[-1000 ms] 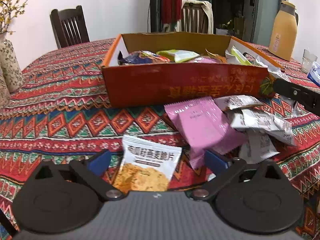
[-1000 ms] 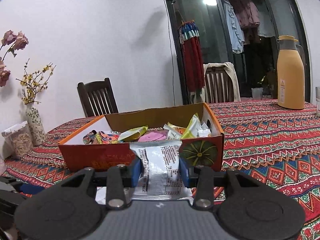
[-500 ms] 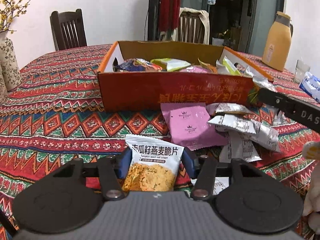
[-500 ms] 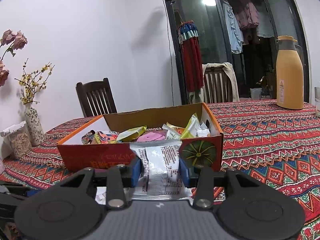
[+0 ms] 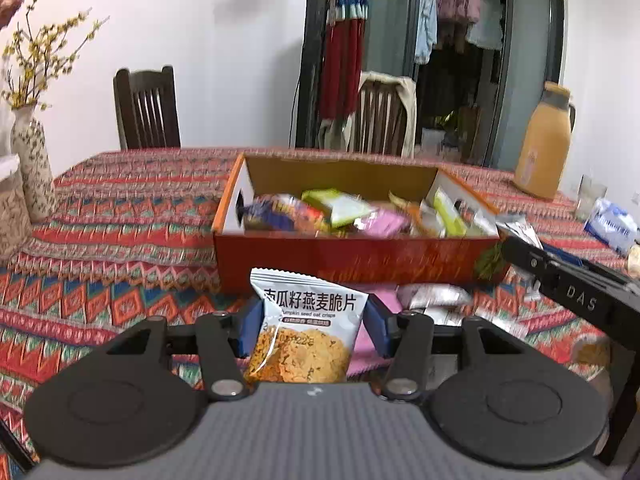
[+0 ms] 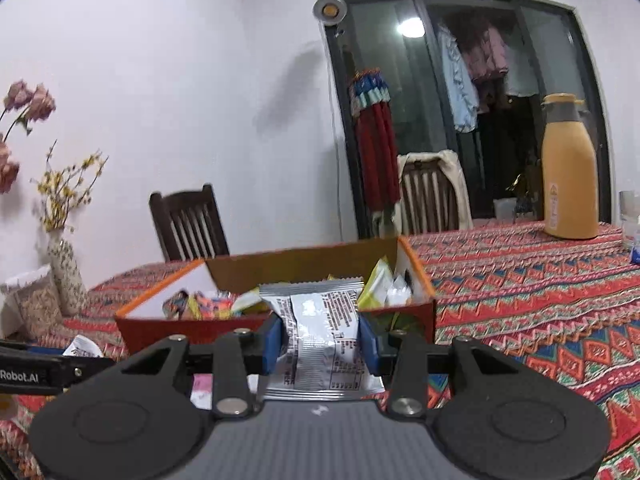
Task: Organize snacks
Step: 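Carry the white wrapper and oat crisp packet over the box with both tools, then open both tools to drop the packets into the box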
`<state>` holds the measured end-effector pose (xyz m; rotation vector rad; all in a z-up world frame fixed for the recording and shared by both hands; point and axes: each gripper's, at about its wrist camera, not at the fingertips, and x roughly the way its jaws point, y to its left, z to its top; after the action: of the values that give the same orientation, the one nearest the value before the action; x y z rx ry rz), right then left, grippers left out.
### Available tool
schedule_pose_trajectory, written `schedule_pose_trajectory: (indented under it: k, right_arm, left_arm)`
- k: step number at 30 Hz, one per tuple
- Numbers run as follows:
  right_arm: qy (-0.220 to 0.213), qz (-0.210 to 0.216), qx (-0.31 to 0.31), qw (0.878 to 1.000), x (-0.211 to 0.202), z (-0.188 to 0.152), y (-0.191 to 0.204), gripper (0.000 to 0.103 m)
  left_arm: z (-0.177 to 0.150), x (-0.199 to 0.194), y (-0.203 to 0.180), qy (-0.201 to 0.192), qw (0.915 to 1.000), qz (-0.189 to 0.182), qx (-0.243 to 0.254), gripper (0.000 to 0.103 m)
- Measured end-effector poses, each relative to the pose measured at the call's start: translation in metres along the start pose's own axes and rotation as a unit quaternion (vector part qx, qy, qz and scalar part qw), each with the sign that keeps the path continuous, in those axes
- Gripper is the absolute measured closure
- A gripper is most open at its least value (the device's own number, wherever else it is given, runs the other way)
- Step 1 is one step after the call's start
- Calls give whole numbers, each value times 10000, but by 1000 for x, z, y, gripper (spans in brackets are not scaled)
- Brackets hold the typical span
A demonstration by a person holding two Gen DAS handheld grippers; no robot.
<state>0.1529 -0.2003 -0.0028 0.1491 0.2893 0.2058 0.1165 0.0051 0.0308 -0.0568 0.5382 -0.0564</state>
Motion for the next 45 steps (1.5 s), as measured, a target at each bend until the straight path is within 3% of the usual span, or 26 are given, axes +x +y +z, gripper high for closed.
schedule_pose_trajectory:
  k: [10, 19, 29, 31, 41, 44, 45]
  right_arm:
    - [-287, -249, -142, 9992, 8, 54, 3, 63]
    - [-510, -454, -387, 9969, 54, 101, 6, 63]
    - [-200, -400, -406, 9982, 103, 79, -3, 63]
    - [-132, -412, -423, 9982, 108, 73, -3, 63]
    - [39, -346, -521, 9980, 117, 60, 1, 63]
    - [99, -327, -498, 9982, 118, 58, 1, 61]
    - [106, -328, -477, 9983, 118, 57, 1, 55]
  left_arm:
    - [55, 11, -10, -447, 9989, -98, -100, 49]
    - [102, 48, -20, -564, 9983, 51, -94, 49]
    - [101, 105, -19, -681, 9971, 204, -265, 49]
    - [97, 113, -17, -524, 9982, 193, -239, 49]
    - [89, 117, -10, -491, 9982, 172, -295, 49]
    - [89, 117, -12, -493, 9982, 205, -288, 46]
    - [88, 116, -12, -496, 9980, 230, -304, 43]
